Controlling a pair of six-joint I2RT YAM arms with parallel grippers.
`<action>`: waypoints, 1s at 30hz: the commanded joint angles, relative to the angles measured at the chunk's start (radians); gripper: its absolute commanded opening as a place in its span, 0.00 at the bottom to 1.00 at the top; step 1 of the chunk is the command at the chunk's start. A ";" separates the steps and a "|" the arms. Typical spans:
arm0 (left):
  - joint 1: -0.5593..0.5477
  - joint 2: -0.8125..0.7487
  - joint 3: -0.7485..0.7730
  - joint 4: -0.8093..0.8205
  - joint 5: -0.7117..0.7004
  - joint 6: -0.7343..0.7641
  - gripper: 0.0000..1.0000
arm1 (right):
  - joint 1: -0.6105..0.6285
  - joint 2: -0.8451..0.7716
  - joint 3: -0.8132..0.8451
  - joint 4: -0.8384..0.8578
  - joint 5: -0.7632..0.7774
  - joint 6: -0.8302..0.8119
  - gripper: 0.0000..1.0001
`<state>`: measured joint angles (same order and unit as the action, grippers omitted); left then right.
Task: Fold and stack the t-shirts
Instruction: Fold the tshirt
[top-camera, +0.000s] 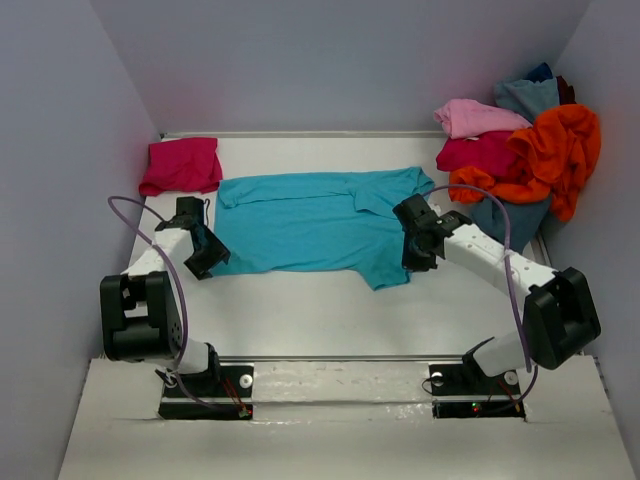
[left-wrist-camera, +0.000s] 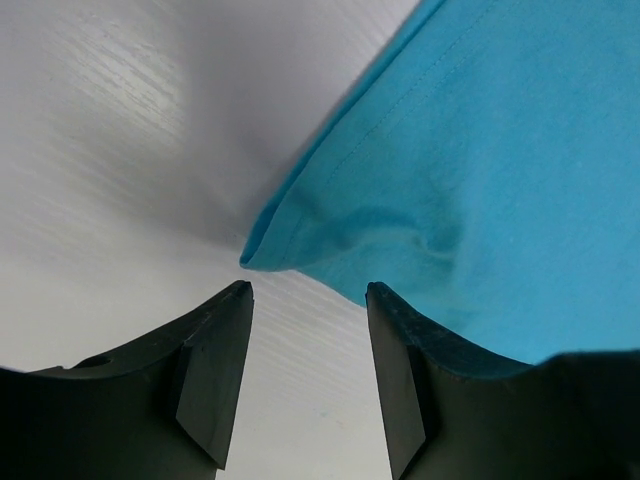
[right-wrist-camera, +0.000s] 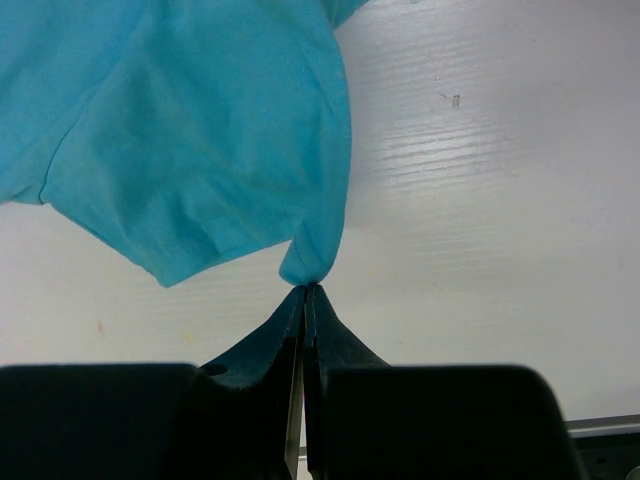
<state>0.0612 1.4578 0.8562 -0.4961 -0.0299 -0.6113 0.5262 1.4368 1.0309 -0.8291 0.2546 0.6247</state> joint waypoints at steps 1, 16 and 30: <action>0.022 -0.037 -0.037 -0.013 0.010 -0.021 0.61 | 0.011 0.007 0.001 0.028 0.006 -0.006 0.07; 0.071 -0.001 -0.043 0.024 0.005 0.013 0.46 | 0.011 0.028 0.006 0.041 0.000 -0.017 0.07; 0.071 0.070 -0.042 0.080 0.005 0.019 0.32 | 0.011 0.034 0.024 0.024 0.011 -0.020 0.07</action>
<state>0.1265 1.5028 0.8013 -0.4427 -0.0196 -0.6025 0.5262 1.4677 1.0309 -0.8196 0.2539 0.6163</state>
